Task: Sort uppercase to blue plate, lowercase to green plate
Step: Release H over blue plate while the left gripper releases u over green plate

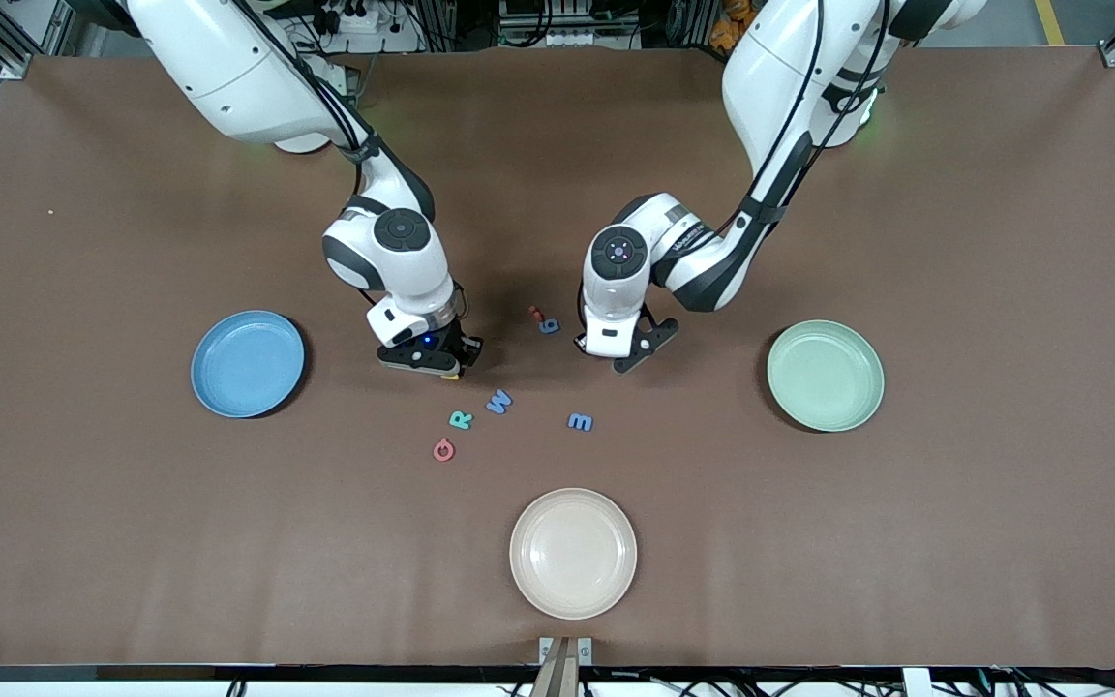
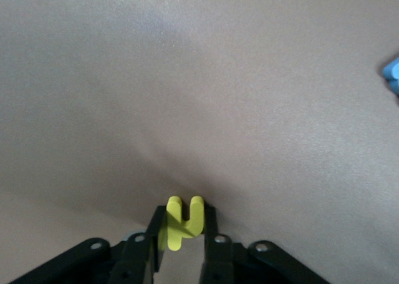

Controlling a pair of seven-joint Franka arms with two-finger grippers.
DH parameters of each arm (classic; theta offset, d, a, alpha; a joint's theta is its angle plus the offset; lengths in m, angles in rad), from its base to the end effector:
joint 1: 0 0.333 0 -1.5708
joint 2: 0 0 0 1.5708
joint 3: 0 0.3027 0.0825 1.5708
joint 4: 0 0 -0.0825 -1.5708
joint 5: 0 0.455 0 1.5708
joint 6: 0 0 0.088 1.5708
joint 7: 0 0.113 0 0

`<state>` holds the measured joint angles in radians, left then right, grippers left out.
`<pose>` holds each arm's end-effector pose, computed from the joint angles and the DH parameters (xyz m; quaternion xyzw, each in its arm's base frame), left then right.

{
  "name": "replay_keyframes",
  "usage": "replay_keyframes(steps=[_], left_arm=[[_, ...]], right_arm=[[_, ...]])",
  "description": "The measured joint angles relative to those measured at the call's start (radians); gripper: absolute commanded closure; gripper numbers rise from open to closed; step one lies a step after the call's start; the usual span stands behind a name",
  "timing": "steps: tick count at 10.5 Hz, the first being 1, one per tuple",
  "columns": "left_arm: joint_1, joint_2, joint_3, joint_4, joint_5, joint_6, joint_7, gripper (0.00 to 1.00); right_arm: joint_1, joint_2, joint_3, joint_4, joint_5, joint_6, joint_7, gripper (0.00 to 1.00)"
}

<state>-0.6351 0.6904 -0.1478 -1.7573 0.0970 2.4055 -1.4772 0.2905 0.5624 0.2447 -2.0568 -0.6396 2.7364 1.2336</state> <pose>0.4950 -0.4886 0.1049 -0.9469 -0.3207 0.0208 0.0083 0.5260 0.3460 0.0997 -0.9898 0.0857 -0.1135 0.0085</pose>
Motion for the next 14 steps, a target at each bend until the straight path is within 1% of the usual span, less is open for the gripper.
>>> replay_keyframes(steps=[1, 3, 5, 6, 7, 8, 9, 10, 12, 14], left_arm=[[0.0, 0.0, 0.0, 0.0, 0.0, 0.001, -0.002, 1.0], [0.002, -0.001, 0.002, 0.001, 0.0, 0.001, -0.006, 1.0], [0.021, -0.022, 0.013, 0.005, 0.0, -0.002, -0.008, 1.0], [0.041, -0.048, 0.017, 0.008, 0.0, -0.015, -0.008, 1.0], [0.068, -0.085, 0.019, 0.01, 0.0, -0.039, -0.008, 1.0], [0.097, -0.121, 0.02, 0.01, 0.0, -0.068, -0.008, 1.0], [0.127, -0.153, 0.02, 0.01, 0.003, -0.1, -0.003, 1.0], [0.155, -0.175, 0.021, 0.01, 0.009, -0.128, 0.012, 1.0], [0.218, -0.195, 0.022, 0.008, 0.016, -0.192, 0.098, 1.0], [0.282, -0.197, 0.023, 0.006, 0.018, -0.248, 0.202, 1.0]], right_arm=[[-0.019, 0.0, -0.002, 0.011, -0.008, -0.005, -0.043, 0.84], [-0.074, -0.007, -0.015, 0.037, -0.01, -0.057, -0.206, 0.86], [-0.109, -0.039, -0.047, 0.051, -0.004, -0.144, -0.389, 0.86], [-0.116, -0.067, -0.071, 0.049, 0.018, -0.178, -0.476, 0.86], [-0.116, -0.099, -0.099, 0.039, 0.072, -0.207, -0.574, 0.86], [-0.116, -0.138, -0.13, 0.013, 0.136, -0.222, -0.676, 0.86], [-0.115, -0.182, -0.167, -0.032, 0.176, -0.223, -0.758, 0.86], [-0.115, -0.224, -0.205, -0.089, 0.189, -0.209, -0.809, 0.86], [-0.115, -0.29, -0.293, -0.224, 0.191, -0.102, -0.902, 0.86], [-0.115, -0.306, -0.398, -0.345, 0.191, 0.064, -1.011, 0.86]])
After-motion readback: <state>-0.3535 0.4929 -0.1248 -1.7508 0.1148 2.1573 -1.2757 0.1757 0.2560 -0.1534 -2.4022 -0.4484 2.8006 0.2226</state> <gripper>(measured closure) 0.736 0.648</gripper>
